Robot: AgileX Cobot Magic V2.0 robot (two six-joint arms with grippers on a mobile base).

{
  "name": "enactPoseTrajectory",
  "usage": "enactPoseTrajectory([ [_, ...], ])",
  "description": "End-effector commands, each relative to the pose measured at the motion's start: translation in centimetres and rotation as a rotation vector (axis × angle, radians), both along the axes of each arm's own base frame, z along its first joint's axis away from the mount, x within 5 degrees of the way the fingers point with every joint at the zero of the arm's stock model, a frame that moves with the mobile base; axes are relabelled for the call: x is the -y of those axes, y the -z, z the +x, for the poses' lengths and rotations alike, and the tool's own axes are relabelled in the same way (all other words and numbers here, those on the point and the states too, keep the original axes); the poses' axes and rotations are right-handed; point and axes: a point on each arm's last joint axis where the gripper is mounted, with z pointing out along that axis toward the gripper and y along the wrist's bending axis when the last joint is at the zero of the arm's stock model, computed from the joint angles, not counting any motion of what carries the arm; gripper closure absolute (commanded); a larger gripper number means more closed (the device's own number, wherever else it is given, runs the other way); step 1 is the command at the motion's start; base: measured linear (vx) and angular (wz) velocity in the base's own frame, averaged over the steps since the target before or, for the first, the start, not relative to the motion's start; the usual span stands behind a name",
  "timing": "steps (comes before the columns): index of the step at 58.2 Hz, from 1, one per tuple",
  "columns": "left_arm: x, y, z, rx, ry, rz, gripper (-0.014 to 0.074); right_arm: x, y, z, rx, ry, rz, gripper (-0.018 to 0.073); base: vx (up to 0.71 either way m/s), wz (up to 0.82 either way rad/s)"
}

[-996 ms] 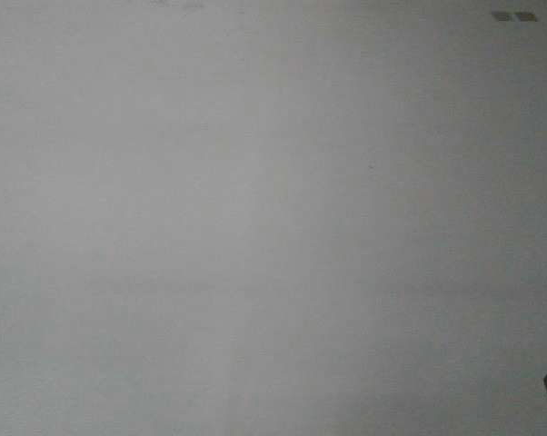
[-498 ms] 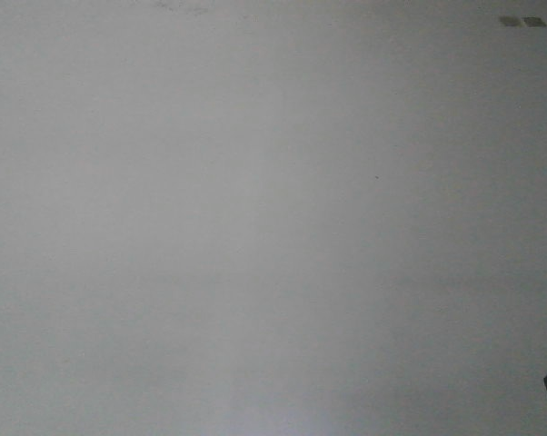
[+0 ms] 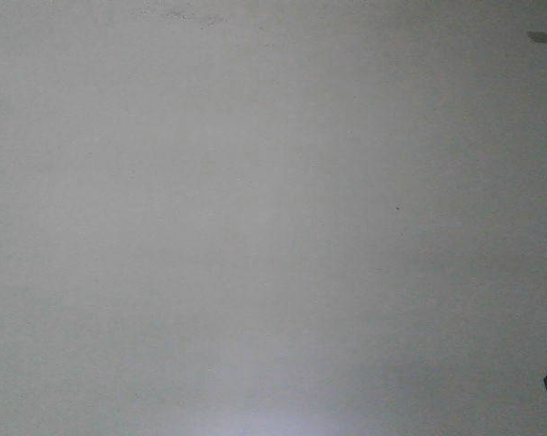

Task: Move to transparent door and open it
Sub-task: 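Drive the base forward across the grey floor toward the wall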

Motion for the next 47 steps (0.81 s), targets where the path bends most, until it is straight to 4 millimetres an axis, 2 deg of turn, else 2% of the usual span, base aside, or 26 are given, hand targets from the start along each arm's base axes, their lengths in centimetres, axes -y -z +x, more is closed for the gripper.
enactPoseTrajectory([
  [1, -0.04, 0.24, -0.03, 0.063, -0.001, -0.014, 0.0602, -0.03, -0.31, -0.06, 0.077, -0.002, -0.015, 0.0566, 0.37, 0.05],
  [47, -0.04, 0.24, -0.03, 0.063, -0.001, -0.014, 0.0602, -0.03, -0.25, -0.06, 0.070, -0.001, -0.015, 0.0566, 0.48, 0.07],
])
